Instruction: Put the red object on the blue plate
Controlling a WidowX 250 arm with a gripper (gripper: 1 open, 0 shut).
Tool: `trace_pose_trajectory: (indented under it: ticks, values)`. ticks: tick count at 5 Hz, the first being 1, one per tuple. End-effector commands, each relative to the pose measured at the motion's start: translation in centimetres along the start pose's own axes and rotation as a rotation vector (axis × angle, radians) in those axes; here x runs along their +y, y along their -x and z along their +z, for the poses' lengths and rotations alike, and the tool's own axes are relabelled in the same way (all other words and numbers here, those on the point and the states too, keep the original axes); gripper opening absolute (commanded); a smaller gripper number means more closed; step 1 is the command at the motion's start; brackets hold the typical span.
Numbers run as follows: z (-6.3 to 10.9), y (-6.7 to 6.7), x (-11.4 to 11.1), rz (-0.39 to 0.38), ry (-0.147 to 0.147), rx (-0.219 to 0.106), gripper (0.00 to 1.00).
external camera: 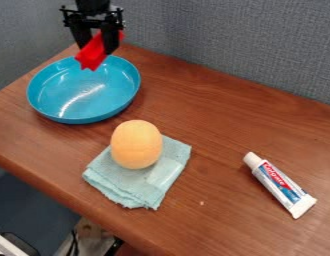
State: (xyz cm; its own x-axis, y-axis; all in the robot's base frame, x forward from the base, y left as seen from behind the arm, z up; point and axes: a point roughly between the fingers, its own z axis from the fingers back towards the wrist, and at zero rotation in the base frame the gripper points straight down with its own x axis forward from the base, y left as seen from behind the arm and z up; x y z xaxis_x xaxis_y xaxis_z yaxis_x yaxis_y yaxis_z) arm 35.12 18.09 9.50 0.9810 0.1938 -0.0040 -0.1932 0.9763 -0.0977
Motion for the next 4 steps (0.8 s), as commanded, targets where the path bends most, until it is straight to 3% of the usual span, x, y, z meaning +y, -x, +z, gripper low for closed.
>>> trace_pose_trajectory:
  ticks: [1, 2, 4]
  values:
    - [3.1, -0.2, 2.1, 0.042, -0.061, -0.085, 0.0]
    - [2.4, 0.0, 3.6, 0.065, -0.088, -0.065, 0.0]
    - [-0.7, 0.1, 5.7, 0.069, -0.132, -0.008, 0.0]
